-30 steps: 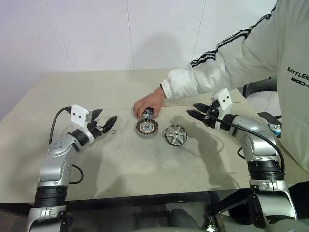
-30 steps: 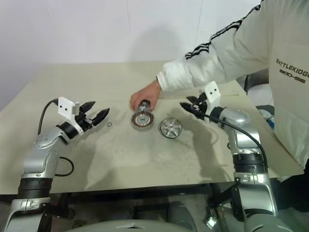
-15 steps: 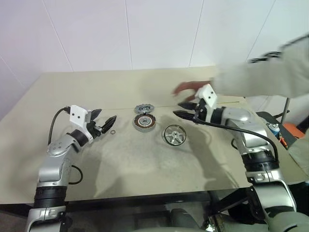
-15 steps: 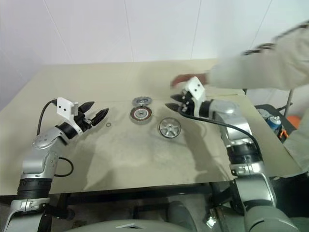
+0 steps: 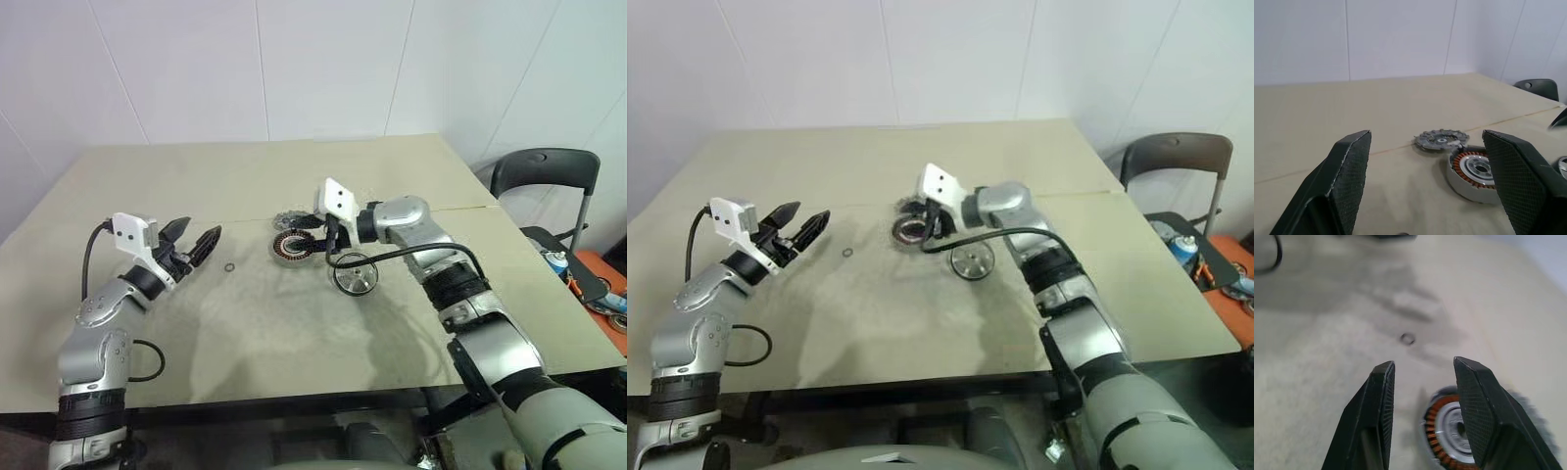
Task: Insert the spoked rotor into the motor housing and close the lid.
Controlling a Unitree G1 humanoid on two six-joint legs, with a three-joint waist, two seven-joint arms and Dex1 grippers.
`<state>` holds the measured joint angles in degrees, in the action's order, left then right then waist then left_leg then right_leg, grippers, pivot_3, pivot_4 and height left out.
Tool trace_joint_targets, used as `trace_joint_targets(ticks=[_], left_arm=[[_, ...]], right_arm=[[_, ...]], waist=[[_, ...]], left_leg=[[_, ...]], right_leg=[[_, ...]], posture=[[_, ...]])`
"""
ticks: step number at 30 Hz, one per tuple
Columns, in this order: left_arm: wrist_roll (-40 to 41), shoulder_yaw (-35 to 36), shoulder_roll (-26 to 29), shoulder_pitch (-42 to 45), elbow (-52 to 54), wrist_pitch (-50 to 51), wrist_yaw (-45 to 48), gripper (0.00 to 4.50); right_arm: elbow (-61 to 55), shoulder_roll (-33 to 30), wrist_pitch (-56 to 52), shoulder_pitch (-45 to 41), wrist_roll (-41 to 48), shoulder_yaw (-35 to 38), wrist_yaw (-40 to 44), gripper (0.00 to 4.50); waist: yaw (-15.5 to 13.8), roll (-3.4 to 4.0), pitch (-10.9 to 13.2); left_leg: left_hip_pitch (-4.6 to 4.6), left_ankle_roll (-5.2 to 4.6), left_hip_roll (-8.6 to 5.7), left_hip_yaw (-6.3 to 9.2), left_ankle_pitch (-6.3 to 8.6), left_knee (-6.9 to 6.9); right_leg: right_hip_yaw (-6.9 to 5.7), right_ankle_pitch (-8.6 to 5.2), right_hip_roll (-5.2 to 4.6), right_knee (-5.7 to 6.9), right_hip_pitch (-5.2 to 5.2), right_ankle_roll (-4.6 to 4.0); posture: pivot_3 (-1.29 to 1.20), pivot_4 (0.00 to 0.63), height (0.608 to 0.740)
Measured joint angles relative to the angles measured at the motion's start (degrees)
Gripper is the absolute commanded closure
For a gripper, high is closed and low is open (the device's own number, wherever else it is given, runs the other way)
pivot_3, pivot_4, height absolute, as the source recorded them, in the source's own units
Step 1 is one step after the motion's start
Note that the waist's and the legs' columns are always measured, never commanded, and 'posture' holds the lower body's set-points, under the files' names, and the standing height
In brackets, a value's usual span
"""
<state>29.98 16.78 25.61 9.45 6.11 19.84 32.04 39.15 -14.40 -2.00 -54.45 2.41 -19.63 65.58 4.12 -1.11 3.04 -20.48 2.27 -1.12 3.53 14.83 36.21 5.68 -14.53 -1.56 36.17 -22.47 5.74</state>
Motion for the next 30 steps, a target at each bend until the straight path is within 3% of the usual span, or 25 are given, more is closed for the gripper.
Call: trace_joint_targets(ticks=[5, 12, 30], left_arm=[[4.28, 1.98, -0.79, -1.37, 4.97, 2.64, -1.55, 0.65], [5.75, 2.52, -0.87, -3.2, 9.77, 4.61, -3.83, 0.65], [5.7, 2.59, -2.82, -7.83, 13.15, 4.18, -6.7, 0.65]], right_arm=[[15.61, 4.09, 7.43, -5.3, -4.84, -1.97, 0.03, 2.5], [27.84, 7.23, 14.32, -11.36, -10.22, -2.32, -1.3, 2.5], [37.62, 9.47, 17.3, -13.55, -23.03, -4.66, -12.73, 2.5]], waist=[[0.05, 0.01, 0.01], [0.15, 0.03, 0.01], [0.82, 0.04, 0.02]], left_leg=[[-0.03, 0.0, 0.0, 0.0, 0.0, -0.01], [0.0, 0.01, -0.01, 0.04, 0.0, -0.03], [0.0, 0.01, -0.03, 0.03, 0.0, -0.03]], right_leg=[[0.01, 0.0, -0.04, -0.01, -0.03, 0.0], [0.0, 0.0, -0.02, 0.02, -0.02, -0.01], [0.0, -0.01, 0.0, 0.02, -0.02, -0.02]], posture=[[0.0, 0.0, 0.74], [0.0, 0.0, 0.74], [0.0, 0.0, 0.74]])
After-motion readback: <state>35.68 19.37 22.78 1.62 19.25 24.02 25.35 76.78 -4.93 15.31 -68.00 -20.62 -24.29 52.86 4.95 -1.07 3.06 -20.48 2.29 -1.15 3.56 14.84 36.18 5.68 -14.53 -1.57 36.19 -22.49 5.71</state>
